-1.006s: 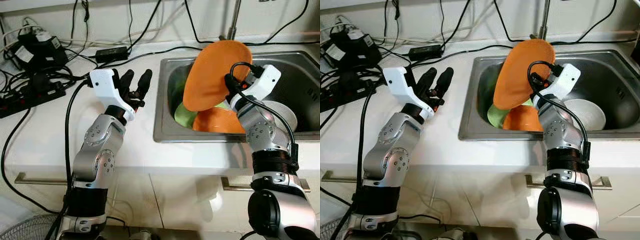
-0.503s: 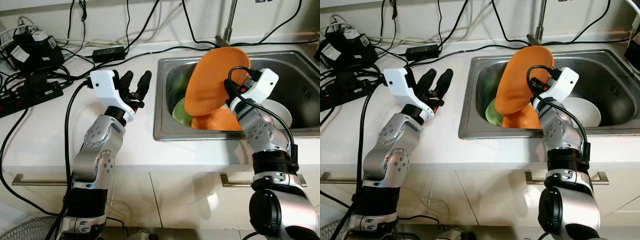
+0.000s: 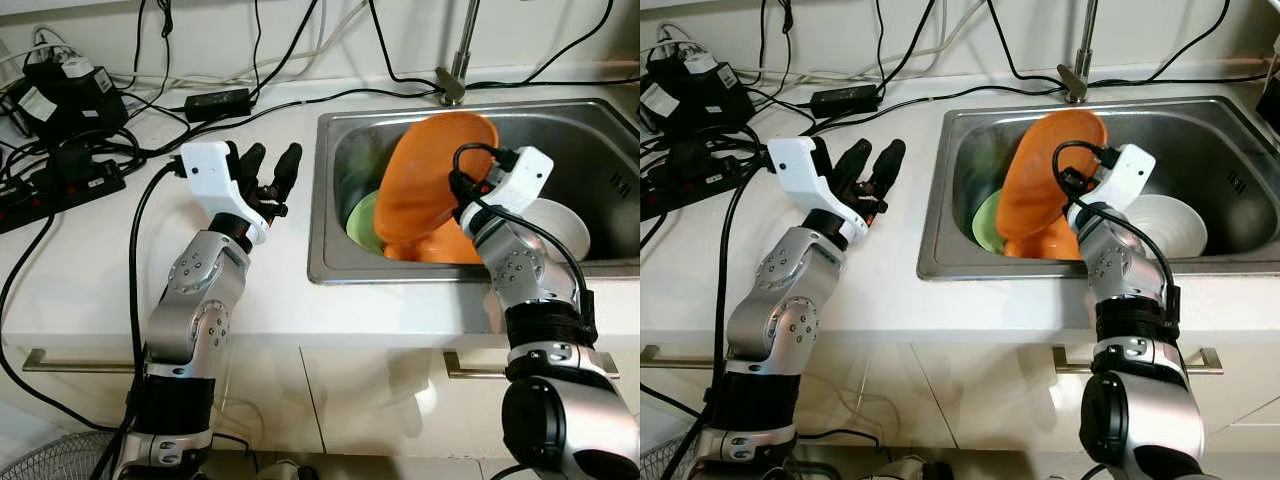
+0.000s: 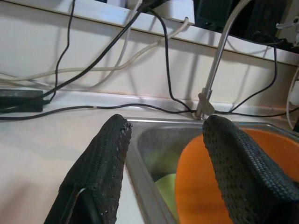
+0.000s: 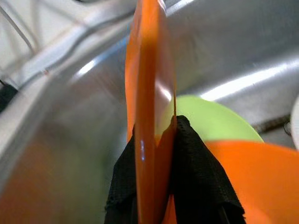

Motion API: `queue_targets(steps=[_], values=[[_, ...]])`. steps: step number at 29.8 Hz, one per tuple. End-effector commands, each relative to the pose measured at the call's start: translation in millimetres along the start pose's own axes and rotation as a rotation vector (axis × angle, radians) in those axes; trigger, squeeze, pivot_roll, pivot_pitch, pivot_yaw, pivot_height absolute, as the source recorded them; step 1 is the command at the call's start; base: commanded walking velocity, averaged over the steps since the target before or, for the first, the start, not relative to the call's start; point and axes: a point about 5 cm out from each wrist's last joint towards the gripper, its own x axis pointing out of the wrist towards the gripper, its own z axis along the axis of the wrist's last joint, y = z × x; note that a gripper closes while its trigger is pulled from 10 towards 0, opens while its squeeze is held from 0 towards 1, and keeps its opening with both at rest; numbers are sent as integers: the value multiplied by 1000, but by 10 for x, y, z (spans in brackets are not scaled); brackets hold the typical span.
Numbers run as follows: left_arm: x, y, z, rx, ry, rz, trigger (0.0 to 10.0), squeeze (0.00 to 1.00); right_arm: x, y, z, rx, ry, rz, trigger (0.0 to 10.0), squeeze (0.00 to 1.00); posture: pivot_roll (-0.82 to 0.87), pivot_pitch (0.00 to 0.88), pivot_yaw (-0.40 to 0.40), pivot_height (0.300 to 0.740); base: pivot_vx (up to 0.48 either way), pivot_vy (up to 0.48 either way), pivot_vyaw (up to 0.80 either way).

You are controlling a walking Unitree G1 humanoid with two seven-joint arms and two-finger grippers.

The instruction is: Kitchen organization

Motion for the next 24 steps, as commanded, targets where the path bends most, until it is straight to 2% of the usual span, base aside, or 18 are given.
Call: queue_targets(steps=[1,8,11,12,13,14,15,16,17,18,19,21,24], values=[[-18,22,-73,3,39,14,10000,0,34,78,115,-22,-8,21,0,0,-62,68,111,740,0,0,0],[-45,14,-131,2,67,16,10000,0,97,92,82,-151,80,42,0,0,-61,81,104,740,0,0,0],[-49,15,-134,2,71,17,10000,0,111,95,54,-170,102,44,0,0,-59,81,102,740,0,0,0],[-50,17,-133,2,72,18,10000,0,116,93,33,-180,118,43,627,0,-57,81,103,740,0,0,0],[-49,22,-133,5,77,18,10000,0,122,90,4,-193,139,40,1922,0,-53,81,103,740,0,0,0],[-49,22,-133,5,77,18,10000,0,122,90,4,-193,139,40,1922,0,-53,81,103,740,0,0,0],[-49,25,-135,7,83,17,10000,0,126,90,-16,-207,155,42,4039,0,-52,81,104,740,0,0,0],[-51,22,-155,15,106,3,10000,0,130,106,-46,-232,177,55,10000,0,-50,79,106,740,0,0,0],[-62,3,-211,21,161,-34,10000,0,134,132,-74,-272,195,77,10000,0,-49,78,108,740,0,0,0],[-62,3,-211,21,161,-34,10000,0,134,132,-74,-272,195,77,10000,0,-49,78,108,740,0,0,0],[-81,-24,-269,35,211,-77,10000,0,136,144,-89,-294,206,87,10000,0,-46,78,107,740,0,0,0],[-86,-31,-280,38,219,-87,10000,0,136,146,-92,-298,208,88,10000,0,-46,78,107,740,0,0,0],[-136,-75,-362,44,300,-147,10000,0,142,165,-88,-323,207,105,10000,0,-43,75,112,740,0,0,0]])
